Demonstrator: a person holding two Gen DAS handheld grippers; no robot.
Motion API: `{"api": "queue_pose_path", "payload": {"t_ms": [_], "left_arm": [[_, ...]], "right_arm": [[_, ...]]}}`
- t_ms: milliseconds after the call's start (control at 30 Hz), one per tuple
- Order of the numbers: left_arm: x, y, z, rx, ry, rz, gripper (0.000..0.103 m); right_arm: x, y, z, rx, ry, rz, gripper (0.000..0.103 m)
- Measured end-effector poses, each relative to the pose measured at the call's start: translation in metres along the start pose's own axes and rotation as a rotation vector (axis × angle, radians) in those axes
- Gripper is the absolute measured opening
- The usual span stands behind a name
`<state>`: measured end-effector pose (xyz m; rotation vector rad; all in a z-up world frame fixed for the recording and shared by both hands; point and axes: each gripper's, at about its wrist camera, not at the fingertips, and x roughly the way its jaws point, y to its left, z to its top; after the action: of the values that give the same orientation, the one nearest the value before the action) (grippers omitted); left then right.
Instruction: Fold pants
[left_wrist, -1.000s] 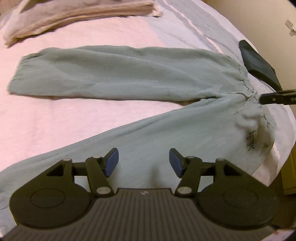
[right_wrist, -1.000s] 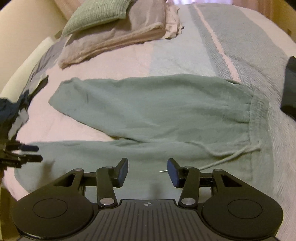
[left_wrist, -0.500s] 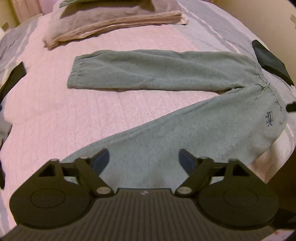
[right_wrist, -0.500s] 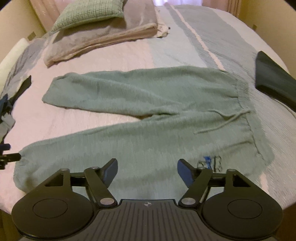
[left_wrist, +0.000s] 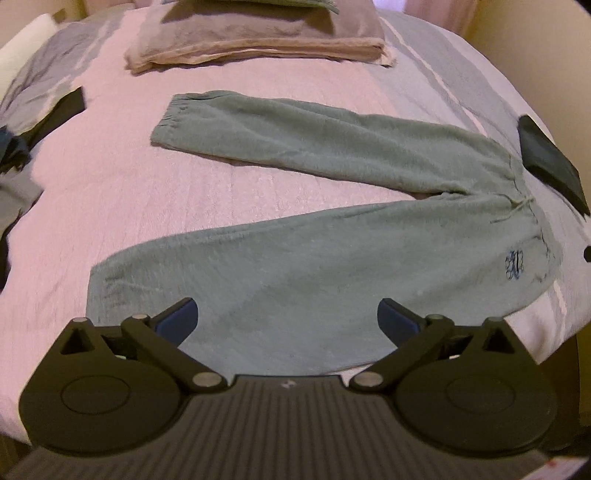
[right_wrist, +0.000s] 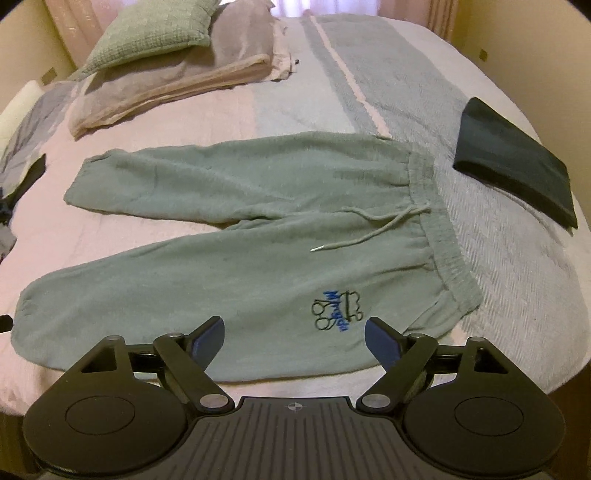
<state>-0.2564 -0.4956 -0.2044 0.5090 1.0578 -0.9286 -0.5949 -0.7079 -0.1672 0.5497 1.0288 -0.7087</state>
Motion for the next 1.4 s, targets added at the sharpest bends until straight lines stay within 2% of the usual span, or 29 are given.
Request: {"api": "queue_pose_path", "payload": {"t_ms": [200, 367, 700, 967, 1400], "left_arm": [[-0.023, -0.028, -0.015, -0.066, -0.019, 0.041, 0.102], [-0.038, -0.038, -0.019, -0.038, -0.015, 0.049, 0.102], [-0.047, -0.029, -0.025, 0.003, -0.012, 0.033, 0.102], [-0.041, -0.016, -0.04, -0.027, 0.028, 0.033, 0.102], [-0.042, -0.014, -0.041, -0.025, 0.048, 0.04, 0.102]], "right_arm": [[-0.012, -0.023, 0.002, -0.06, -0.007, 0.049, 0.081], [-0.024, -0.026, 0.0, -0.031, -0.025, 0.067, 0.081], [-0.027, 0.002, -0.01, -0.034, 0.002, 0.061, 0.081], [-0.027, 0.014, -0.017, -0.055, 0.033, 0.033, 0.081], [-0.016, 0.037, -0.021, -0.088, 0.063, 0.059, 0.081]]}}
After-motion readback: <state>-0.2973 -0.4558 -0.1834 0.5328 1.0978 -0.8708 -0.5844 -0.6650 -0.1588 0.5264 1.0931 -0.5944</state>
